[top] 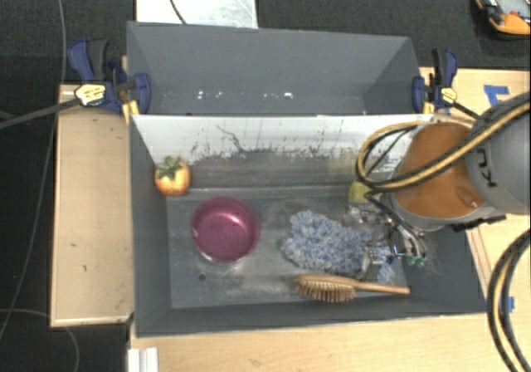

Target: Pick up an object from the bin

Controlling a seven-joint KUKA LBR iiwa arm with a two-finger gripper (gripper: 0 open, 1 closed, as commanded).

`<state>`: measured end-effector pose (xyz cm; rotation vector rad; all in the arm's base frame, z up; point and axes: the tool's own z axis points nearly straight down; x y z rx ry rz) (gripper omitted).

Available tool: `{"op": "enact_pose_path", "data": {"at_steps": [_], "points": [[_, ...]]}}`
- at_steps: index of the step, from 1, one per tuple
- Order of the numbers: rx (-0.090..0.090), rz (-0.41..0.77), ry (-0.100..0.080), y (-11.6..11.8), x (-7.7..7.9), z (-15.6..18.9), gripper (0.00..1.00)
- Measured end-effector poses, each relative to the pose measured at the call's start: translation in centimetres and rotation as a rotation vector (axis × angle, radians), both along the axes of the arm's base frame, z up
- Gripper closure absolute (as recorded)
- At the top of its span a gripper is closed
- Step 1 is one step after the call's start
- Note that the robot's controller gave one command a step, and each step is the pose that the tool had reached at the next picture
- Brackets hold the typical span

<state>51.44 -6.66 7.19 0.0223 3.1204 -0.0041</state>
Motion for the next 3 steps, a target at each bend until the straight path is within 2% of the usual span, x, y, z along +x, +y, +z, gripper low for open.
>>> {"op": "enact_pose_path", "data": {"at_steps": [1,2,3], "points": [[0.000,-0.013,0.005,-1.0,0.0,0.0,1.00],[0.000,-0.012,0.005,-1.0,0.0,0.0,1.00],[0.002,-0.011,0.015,-0.9,-0.3,1.5,1.00]]}}
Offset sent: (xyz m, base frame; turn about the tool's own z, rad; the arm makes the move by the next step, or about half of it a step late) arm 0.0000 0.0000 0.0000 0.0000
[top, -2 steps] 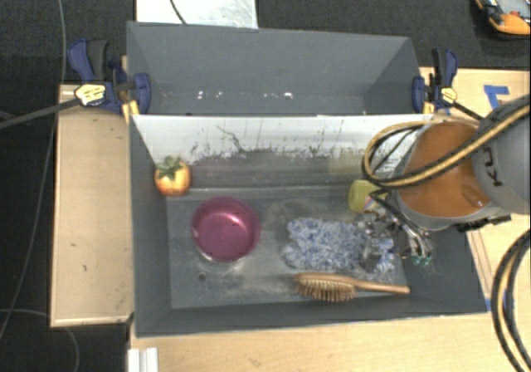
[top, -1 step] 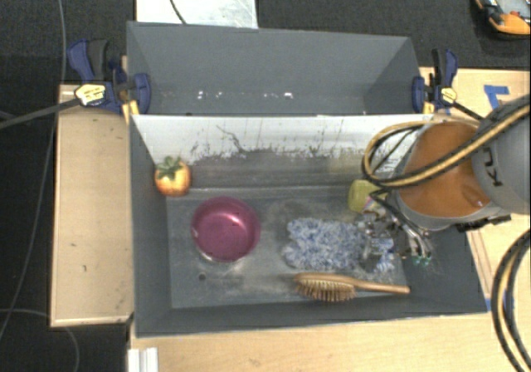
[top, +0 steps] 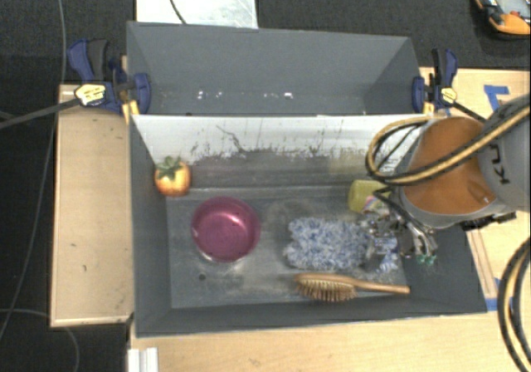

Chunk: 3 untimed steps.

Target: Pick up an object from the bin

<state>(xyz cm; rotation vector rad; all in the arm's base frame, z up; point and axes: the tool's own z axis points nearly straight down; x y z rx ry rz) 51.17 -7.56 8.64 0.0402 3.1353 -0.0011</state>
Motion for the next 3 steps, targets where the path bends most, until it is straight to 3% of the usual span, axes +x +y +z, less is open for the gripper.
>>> {"op": "enact_pose_path", "data": {"at_steps": [2,3], "points": [[-0.002,0.002,-0.011,0.0,0.3,5.9,1.00],[-0.002,0.003,-0.010,0.0,0.3,6.7,1.00]]}}
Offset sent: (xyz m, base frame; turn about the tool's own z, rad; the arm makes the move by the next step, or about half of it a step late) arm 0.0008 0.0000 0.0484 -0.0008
